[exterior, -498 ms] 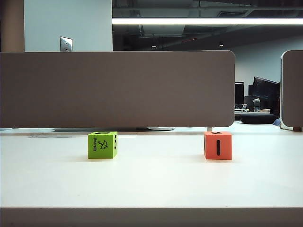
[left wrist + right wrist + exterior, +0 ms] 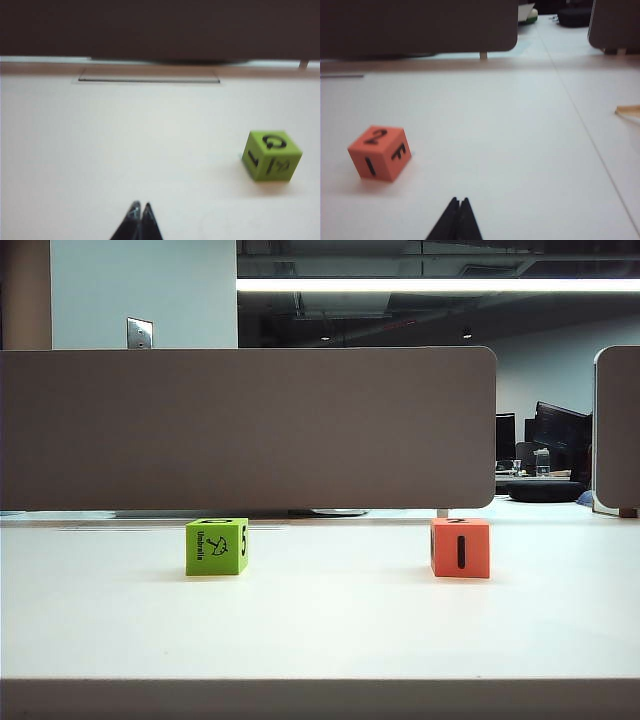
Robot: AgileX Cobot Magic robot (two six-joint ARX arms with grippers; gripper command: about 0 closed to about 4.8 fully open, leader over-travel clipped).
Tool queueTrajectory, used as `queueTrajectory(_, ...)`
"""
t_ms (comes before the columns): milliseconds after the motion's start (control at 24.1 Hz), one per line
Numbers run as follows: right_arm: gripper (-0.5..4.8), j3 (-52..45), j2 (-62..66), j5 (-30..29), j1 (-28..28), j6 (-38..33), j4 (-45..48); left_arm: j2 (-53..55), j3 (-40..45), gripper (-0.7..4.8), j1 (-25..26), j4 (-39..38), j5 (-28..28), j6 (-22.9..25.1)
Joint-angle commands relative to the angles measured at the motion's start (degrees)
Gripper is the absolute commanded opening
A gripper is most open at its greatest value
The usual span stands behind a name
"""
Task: Stack the letter block on the right onto the letter block on the left.
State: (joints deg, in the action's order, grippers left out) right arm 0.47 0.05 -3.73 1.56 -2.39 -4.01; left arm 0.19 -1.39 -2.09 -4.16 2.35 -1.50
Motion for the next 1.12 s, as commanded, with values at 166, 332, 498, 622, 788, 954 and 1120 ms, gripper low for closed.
queueTrajectory(166, -0.05, 13.33, 1.42, 1.9, -0.02, -12.63, 2.8, 1.77, -15.78, -0.06, -0.04, -7.58, -1.33, -6.25)
queueTrajectory(332, -0.05, 25.16, 6.71, -0.55, 0.04, -10.88, -4.09, 6.32, -25.57, -0.06, 0.09, -10.23, 3.23, -5.68)
queueTrajectory(498, -0.05, 39.67, 16.79, -1.38, 0.04, -6.73, -9.33, 12.5, -34.95, -0.05, 0.0, -9.92, 12.07, -0.31)
queueTrajectory(622, -0.05, 47.58, 24.63, -1.01, -0.68, -5.57, -9.51, 18.18, -39.95, -0.05, 0.02, -9.9, 12.2, 0.09)
queueTrajectory(788, -0.04, 56.46, 33.66, -0.96, -0.68, -3.39, -12.44, 27.58, -43.91, -0.05, -0.07, -10.25, 13.38, 1.46)
queueTrajectory(954, -0.05, 63.04, 40.68, -0.9, -1.53, -3.67, -16.02, 36.54, -48.72, -0.05, -2.93, -13.86, 16.68, 0.0)
queueTrajectory(1120, -0.05, 66.77, 46.25, -2.62, -3.67, -3.61, -18.69, 42.77, -52.65, -0.05, -6.27, -18.18, 17.09, -0.02)
